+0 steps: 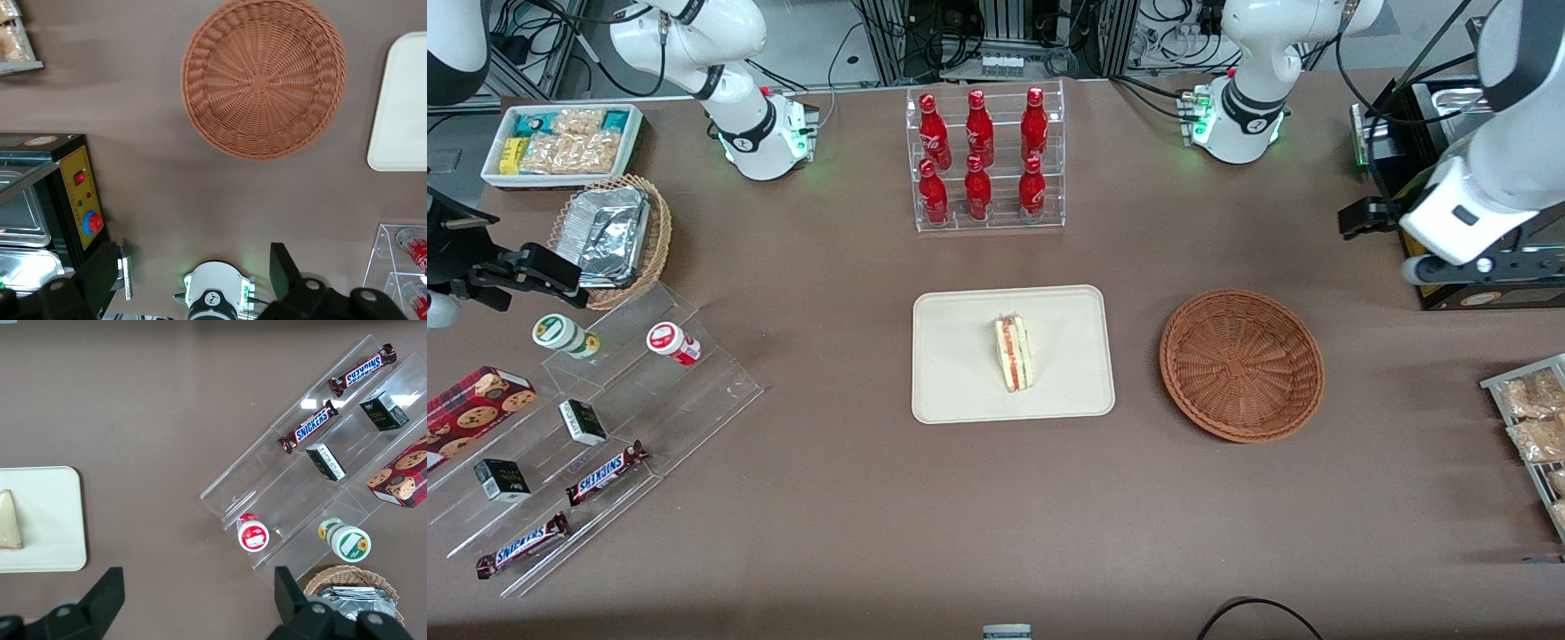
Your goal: Place sandwich from basket to tray
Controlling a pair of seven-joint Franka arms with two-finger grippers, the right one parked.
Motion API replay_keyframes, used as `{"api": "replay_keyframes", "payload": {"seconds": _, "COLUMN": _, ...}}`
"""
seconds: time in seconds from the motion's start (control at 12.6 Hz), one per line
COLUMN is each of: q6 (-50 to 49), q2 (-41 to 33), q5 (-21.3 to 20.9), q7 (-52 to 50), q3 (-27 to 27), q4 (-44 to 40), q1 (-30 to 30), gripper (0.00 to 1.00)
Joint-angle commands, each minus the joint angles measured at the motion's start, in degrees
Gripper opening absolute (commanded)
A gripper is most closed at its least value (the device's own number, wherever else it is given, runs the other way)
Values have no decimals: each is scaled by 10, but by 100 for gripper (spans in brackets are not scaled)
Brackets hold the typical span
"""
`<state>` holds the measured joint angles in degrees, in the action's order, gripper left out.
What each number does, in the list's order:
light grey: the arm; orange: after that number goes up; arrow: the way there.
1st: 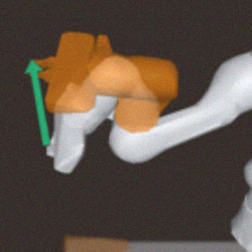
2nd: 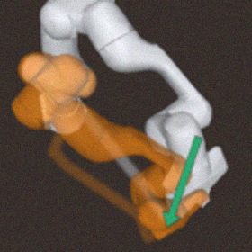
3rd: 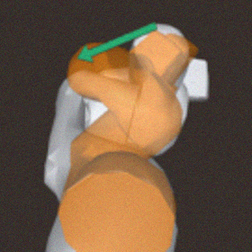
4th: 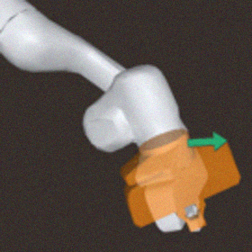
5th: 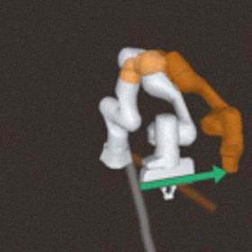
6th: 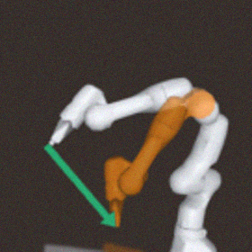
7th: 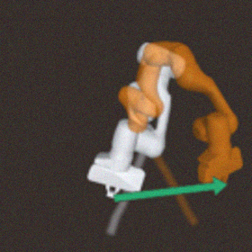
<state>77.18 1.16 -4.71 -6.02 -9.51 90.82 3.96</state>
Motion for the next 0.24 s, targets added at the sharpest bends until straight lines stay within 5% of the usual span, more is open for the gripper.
{"api": "replay_keyframes", "payload": {"seconds": 0.0, "q6": 2, "q2": -14, "q5": -3, "q7": 29, "q3": 15, "q4": -3, "q1": 3, "gripper": 100}}
{"api": "replay_keyframes", "payload": {"seconds": 0.16, "q6": 3, "q2": -14, "q5": -1, "q7": 30, "q3": 28, "q4": -6, "q1": -3, "gripper": 100}}
